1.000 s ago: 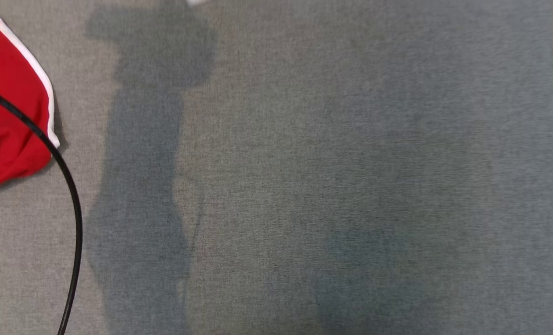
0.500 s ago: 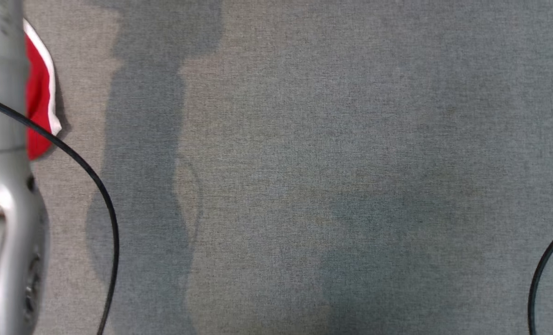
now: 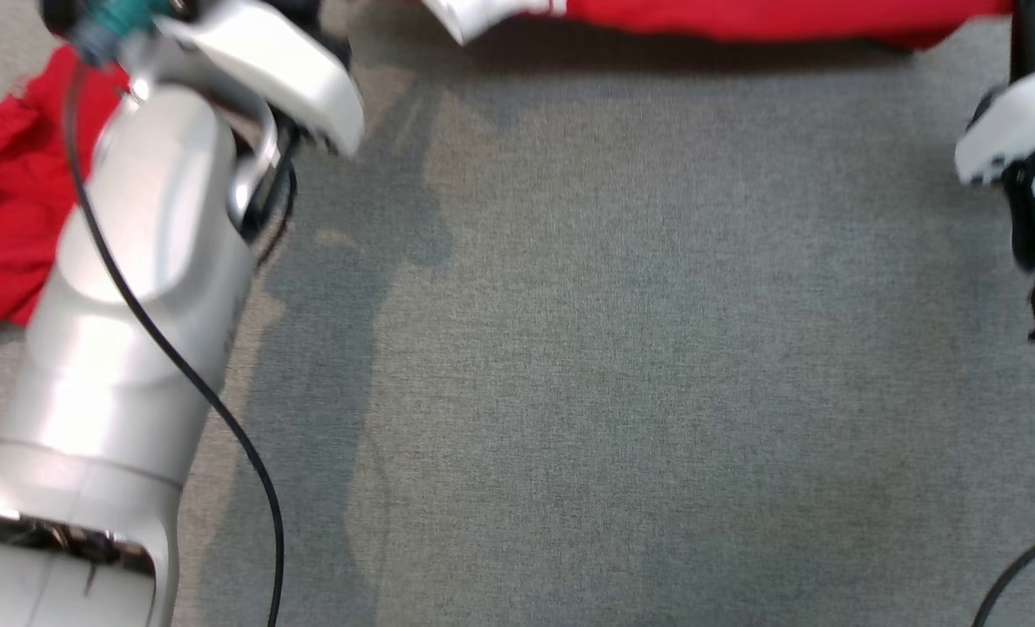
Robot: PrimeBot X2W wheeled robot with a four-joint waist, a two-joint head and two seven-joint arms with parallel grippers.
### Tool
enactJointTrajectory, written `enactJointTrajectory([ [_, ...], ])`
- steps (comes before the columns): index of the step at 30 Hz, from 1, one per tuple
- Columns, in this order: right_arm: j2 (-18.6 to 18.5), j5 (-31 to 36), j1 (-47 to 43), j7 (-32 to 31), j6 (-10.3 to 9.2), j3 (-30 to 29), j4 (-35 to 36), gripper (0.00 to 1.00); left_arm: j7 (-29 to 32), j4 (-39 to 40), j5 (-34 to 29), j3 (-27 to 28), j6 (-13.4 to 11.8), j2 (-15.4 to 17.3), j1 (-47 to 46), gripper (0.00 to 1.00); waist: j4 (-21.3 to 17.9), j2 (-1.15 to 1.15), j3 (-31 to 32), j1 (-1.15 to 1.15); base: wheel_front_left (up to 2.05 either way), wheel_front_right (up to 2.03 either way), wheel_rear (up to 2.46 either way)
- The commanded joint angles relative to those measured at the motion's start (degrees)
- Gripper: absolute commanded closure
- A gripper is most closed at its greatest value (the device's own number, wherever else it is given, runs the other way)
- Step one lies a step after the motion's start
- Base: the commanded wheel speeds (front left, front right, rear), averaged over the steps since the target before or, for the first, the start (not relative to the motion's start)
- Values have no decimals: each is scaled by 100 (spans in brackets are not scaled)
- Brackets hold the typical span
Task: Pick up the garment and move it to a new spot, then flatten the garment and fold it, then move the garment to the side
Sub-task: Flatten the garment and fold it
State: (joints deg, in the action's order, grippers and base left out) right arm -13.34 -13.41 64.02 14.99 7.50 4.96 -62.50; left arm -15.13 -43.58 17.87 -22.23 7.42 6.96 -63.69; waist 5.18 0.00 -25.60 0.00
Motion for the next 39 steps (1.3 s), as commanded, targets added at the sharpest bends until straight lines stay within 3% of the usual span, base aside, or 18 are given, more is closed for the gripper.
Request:
enactJointTrajectory([
  [1,-103,-130,-214,30,-1,72,-20,100,1,-6,57,-206,6,98,175,100,59,0,275,0,0,0,0],
  [15,-452,-882,-1558,30,-1,767,-409,100,1,234,-311,-2125,6,844,1533,100,87,0,1195,0,0,0,0],
  [27,-519,-1408,-2151,30,-1,1431,-527,100,2,-298,-218,-3699,6,1083,2125,100,117,0,1630,0,0,0,0],
  [39,-674,-1993,-2678,-332,-2,2301,-466,100,187,-659,210,-4870,7,1140,2471,100,102,0,2054,0,0,0,0],
])
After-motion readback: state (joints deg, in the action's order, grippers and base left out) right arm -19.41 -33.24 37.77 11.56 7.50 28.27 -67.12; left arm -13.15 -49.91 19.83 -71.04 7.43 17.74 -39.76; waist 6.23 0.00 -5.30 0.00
